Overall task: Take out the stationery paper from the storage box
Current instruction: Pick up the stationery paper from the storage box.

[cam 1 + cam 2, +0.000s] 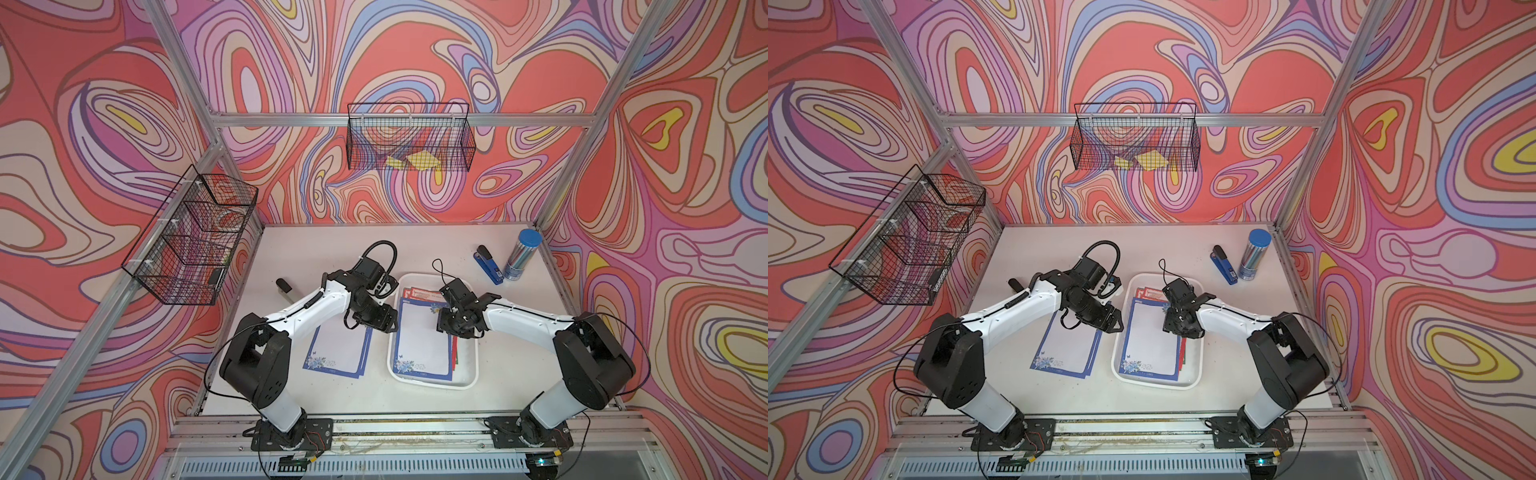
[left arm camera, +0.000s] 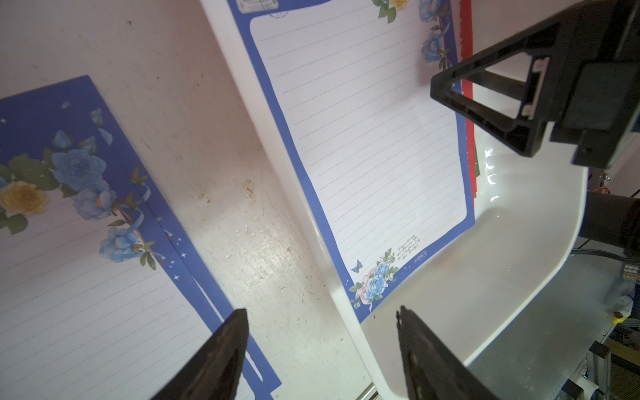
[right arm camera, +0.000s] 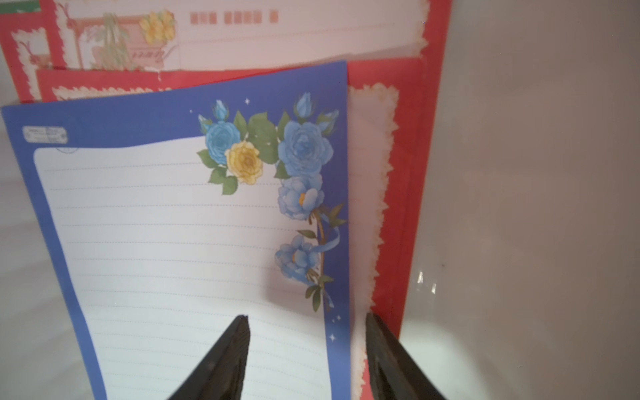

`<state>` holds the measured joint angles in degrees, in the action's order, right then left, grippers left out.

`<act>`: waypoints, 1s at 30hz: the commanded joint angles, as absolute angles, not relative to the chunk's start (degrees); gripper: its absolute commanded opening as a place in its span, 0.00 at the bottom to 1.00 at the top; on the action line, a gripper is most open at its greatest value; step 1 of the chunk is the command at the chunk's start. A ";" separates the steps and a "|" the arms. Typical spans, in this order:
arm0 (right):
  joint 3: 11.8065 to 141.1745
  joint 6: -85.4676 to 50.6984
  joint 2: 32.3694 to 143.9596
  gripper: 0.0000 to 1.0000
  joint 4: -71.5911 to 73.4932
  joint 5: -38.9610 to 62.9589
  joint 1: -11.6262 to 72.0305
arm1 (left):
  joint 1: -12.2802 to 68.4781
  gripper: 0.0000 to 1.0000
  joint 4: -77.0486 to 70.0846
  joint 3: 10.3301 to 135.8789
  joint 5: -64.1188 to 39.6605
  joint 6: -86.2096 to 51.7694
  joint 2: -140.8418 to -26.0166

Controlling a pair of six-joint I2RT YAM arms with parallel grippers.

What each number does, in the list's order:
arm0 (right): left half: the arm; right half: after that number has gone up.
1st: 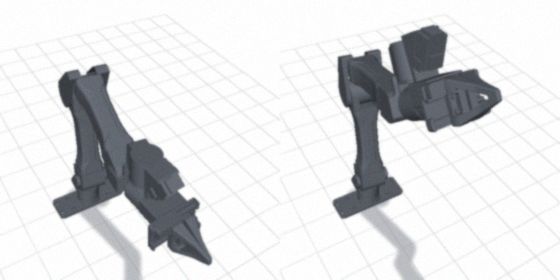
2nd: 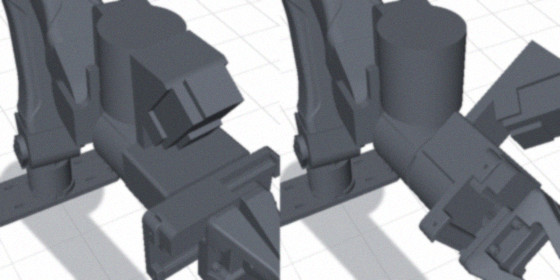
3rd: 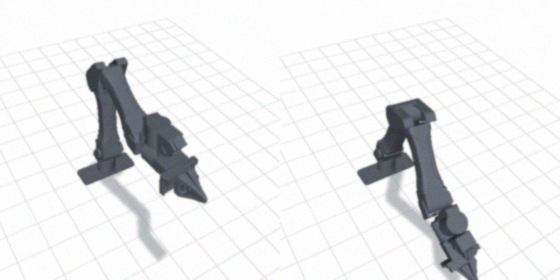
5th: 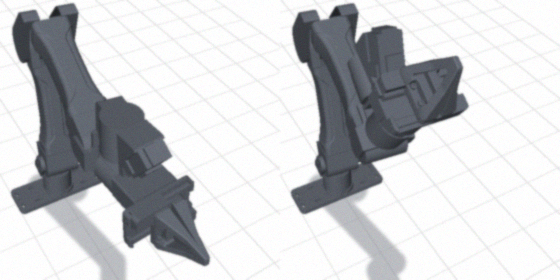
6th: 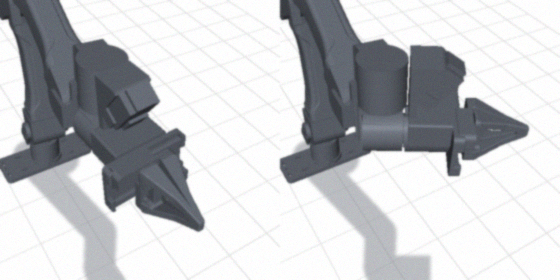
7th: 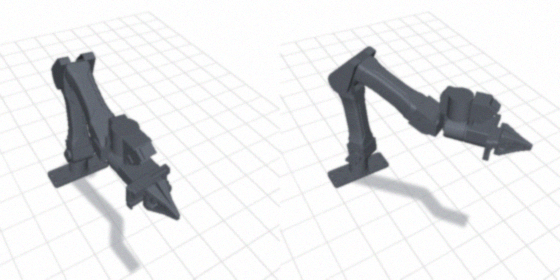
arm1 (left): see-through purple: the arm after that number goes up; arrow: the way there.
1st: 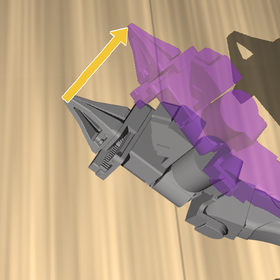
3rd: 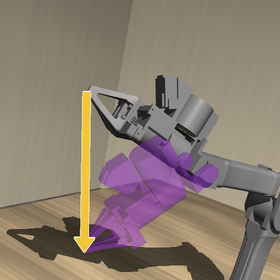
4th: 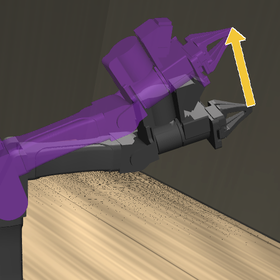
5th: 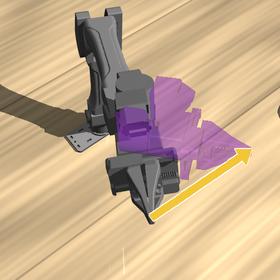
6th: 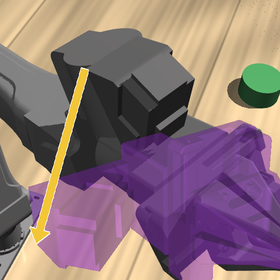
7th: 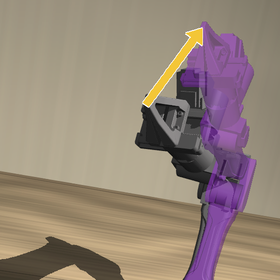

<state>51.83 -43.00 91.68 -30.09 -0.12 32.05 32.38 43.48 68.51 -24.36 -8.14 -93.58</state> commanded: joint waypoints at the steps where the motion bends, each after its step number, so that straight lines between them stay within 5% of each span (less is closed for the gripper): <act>1: 51.20 -41.49 91.91 0.57 -28.63 1.92 31.48 | 33.05 0.72 45.07 69.64 -24.12 -7.29 -94.47; 12: 48.30 -40.85 90.91 0.48 -24.14 6.85 30.68 | 33.76 0.71 43.41 69.88 -26.26 -9.34 -96.02; 20: 46.35 -39.57 90.42 0.50 -22.43 9.13 28.79 | 34.44 0.54 42.28 69.96 -28.99 -10.28 -97.62; 30: 44.61 -37.82 87.40 0.37 -19.74 11.97 28.27 | 35.07 0.42 42.52 70.40 -29.21 -10.46 -99.74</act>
